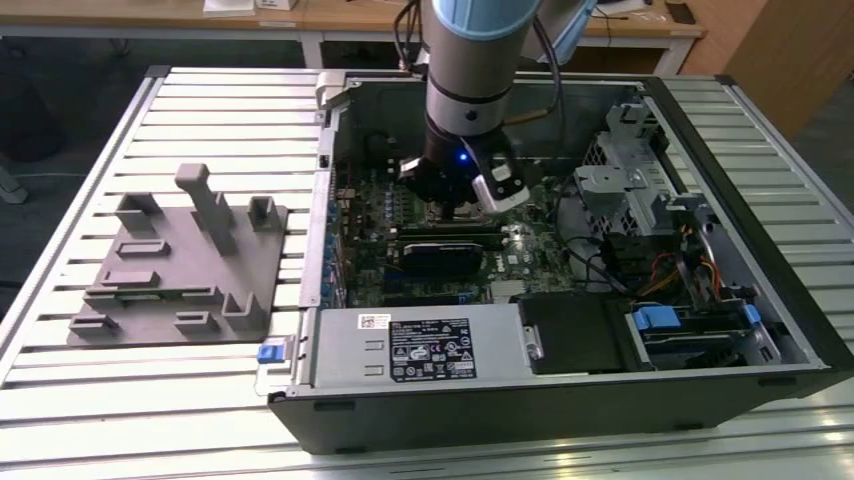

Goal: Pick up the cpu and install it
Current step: 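Install the second cpu locking lever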

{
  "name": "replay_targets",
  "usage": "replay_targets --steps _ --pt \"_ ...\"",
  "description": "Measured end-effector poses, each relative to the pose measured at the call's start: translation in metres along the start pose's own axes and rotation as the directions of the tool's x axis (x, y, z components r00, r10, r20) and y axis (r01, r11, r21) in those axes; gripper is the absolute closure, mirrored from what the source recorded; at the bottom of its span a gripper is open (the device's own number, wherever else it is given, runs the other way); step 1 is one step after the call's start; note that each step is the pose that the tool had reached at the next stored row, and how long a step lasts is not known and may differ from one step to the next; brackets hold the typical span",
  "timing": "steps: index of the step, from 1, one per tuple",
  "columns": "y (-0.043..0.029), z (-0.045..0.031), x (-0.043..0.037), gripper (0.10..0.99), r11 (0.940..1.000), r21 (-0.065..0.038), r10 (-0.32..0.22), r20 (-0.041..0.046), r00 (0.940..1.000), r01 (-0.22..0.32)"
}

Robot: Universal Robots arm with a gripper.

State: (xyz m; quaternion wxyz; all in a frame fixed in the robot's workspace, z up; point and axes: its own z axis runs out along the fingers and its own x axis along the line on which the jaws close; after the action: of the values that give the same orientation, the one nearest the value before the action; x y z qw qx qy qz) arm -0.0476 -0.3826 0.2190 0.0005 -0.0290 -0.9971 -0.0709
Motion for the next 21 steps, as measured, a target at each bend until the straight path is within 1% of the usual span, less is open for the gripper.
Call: replay_targets --steps 4,8,10,11,12,13,16,21 --pt "-0.0046 -0.0004 0.0037 0.98 1.0 -0.007 0.0 -0.0005 1.0 0.0" --pt "-0.0064 -0.0001 0.0105 0.98 0.9999 -0.014 0.0 -0.0009 1.0 0.0" --pt "-0.0071 0.0011 0.0135 0.98 0.9998 -0.018 0.0 -0.001 1.0 0.0" --pt "-0.0075 0.0032 0.0144 0.98 0.9997 -0.025 0.0 -0.0015 1.0 0.0" --pt "-0.0077 0.0042 0.0145 0.98 0.9996 -0.029 0.0 -0.0017 1.0 0.0" --pt "-0.008 0.0064 0.0148 0.98 0.9993 -0.038 0.0 -0.0021 1.0 0.0" --pt "-0.0092 0.0089 0.0157 0.98 0.9986 -0.053 0.0 -0.0031 1.0 0.0" --pt "-0.0127 0.013 0.0163 0.98 0.9973 -0.073 0.0 -0.0042 1.0 0.0"
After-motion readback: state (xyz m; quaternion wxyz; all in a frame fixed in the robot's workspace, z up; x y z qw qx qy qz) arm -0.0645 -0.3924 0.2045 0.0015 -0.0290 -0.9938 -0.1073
